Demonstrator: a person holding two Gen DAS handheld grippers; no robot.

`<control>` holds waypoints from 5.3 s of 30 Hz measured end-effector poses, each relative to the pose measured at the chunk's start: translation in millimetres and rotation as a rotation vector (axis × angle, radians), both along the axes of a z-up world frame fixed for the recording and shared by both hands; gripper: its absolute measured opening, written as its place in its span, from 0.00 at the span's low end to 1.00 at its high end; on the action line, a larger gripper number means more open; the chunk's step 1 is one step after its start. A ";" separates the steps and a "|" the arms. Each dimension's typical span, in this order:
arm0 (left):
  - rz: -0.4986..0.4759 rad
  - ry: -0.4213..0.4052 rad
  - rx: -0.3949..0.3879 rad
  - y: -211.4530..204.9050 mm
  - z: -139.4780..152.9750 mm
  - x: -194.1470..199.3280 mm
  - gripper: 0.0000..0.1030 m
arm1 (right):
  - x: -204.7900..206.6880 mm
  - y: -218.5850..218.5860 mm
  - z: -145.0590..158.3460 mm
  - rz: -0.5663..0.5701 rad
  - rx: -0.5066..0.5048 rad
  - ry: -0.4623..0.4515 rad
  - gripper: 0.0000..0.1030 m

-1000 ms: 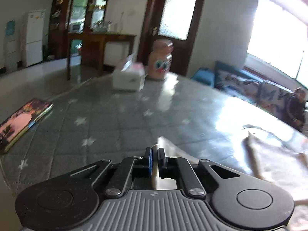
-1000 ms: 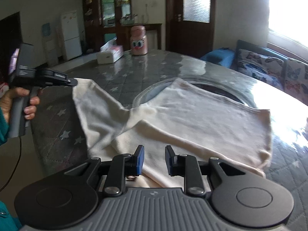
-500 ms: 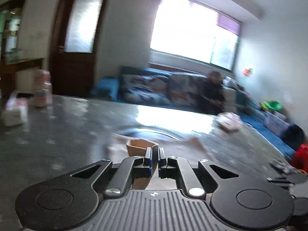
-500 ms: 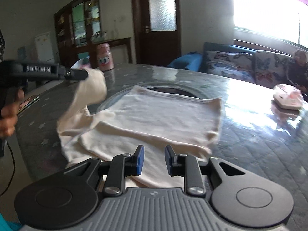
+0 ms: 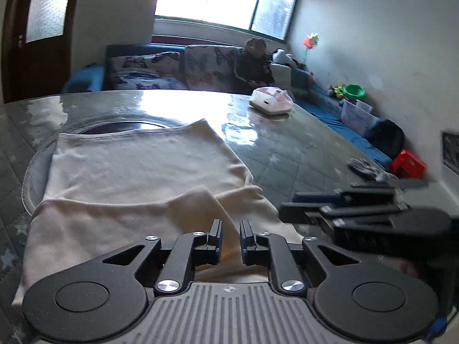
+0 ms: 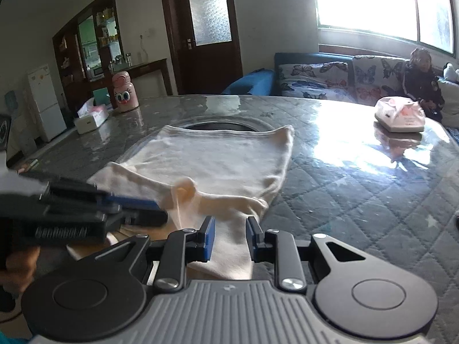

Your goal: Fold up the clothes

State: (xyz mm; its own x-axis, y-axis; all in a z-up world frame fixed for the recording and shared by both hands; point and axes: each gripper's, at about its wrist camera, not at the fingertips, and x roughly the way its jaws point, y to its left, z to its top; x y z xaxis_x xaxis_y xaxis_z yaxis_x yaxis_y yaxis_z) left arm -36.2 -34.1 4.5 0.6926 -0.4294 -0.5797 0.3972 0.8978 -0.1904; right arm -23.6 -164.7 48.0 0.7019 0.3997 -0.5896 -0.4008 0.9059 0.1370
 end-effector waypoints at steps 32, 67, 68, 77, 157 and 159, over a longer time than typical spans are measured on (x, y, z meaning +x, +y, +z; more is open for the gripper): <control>0.116 -0.046 0.110 96.4 -5.0 14.4 0.28 | 9.0 50.5 -1.1 0.031 -0.084 0.044 0.07; 0.041 -0.078 0.162 90.3 -11.3 7.9 0.30 | 1.2 63.8 -14.3 0.175 -0.185 0.002 0.12; 0.030 -0.070 0.173 87.7 -15.0 5.6 0.30 | -1.1 62.8 -16.3 0.174 -0.191 -0.001 0.14; -0.071 -0.119 0.213 85.2 -6.3 -37.4 0.40 | -23.1 52.6 -3.3 0.180 -0.226 -0.042 0.24; -0.356 -0.309 0.319 100.9 33.6 -145.4 0.05 | -105.1 43.1 62.8 0.450 -0.183 -0.148 0.09; -0.359 -0.312 0.313 101.9 38.4 -151.3 0.05 | -116.1 41.9 70.6 0.470 -0.173 -0.127 0.09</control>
State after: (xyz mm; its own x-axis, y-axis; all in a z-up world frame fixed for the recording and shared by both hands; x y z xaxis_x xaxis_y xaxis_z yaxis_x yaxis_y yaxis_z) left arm -187.5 67.8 43.0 0.6939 -0.5102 -0.5081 0.6824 0.6911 0.2380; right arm -139.7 -122.8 118.6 0.5406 0.5930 -0.5967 -0.7735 0.6293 -0.0754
